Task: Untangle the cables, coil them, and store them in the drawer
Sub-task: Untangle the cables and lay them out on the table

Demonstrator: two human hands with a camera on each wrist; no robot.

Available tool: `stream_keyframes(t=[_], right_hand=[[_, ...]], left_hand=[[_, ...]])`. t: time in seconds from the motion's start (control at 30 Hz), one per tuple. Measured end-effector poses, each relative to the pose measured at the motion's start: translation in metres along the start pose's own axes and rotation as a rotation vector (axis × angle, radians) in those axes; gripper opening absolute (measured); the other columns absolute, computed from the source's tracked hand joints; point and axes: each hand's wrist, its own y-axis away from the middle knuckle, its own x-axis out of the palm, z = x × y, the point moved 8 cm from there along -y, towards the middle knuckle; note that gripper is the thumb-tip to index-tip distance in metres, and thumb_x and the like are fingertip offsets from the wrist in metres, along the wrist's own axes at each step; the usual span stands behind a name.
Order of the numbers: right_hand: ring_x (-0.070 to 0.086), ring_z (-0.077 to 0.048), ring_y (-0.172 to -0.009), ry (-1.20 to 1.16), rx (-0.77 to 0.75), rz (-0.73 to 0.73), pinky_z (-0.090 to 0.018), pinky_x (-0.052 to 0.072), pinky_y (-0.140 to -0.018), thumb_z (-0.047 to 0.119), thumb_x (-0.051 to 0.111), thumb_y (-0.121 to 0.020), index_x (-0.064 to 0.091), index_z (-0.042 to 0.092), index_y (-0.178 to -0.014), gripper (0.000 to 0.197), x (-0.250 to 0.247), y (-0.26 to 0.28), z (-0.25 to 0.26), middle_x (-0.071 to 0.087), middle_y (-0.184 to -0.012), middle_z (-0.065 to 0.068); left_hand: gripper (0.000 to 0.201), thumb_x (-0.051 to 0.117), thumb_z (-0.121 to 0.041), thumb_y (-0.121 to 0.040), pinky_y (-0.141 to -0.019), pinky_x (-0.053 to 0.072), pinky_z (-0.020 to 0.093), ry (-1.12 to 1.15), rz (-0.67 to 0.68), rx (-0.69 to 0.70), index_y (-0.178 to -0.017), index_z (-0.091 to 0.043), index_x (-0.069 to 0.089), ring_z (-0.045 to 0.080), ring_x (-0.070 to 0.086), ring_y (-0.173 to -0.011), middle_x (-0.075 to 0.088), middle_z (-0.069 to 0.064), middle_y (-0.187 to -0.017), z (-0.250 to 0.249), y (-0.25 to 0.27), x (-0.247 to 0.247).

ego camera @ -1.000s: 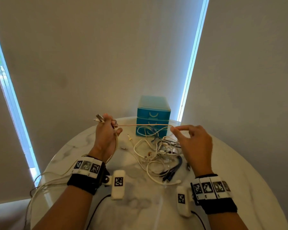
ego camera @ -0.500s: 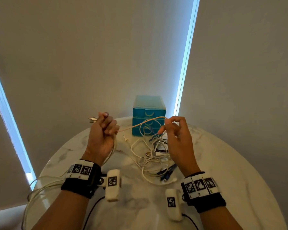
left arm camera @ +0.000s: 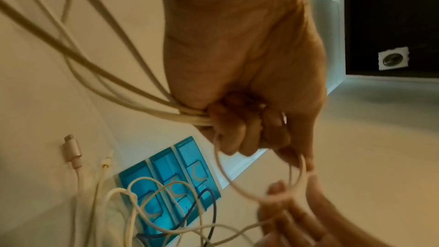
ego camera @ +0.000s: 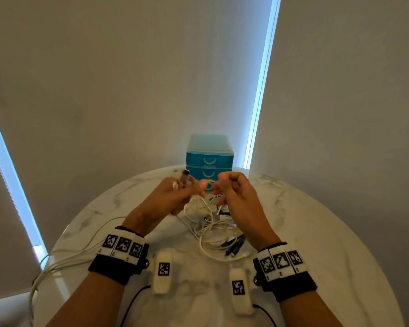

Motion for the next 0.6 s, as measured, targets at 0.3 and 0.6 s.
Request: stream_keyframes(t=[0.3, 0.6], right_hand=[[0.065, -0.002, -0.109, 0.502, -0.014, 0.017, -0.021, 0.058, -0.094, 0.009, 0.066, -0.102, 0.075, 0.036, -0.117, 0.032, -0.011, -0.001, -0.018, 0.070, -0.124, 0.009], [0.078, -0.008, -0.092, -0.015, -0.171, -0.464, -0.036, 0.065, -0.090, 0.021, 0.085, -0.091, 0.081, 0.026, -0.105, 0.016, -0.068, 0.006, 0.034, 0.081, -0.100, 0.009]], left_hand=[[0.029, 0.066, -0.049, -0.098, -0.054, 0.014, 0.033, 0.448, -0.208, 0.149, -0.097, -0.022, 0.076, 0.019, 0.013, -0.063, 0.024, 0.001, -0.070, -0.010, 0.000, -0.021], [0.018, 0.076, -0.043, -0.098, -0.051, 0.036, 0.015, -0.073, -0.119, 0.052, -0.104, -0.026, 0.079, 0.002, 0.052, -0.058, 0.063, -0.008, -0.074, -0.006, -0.001, -0.002]])
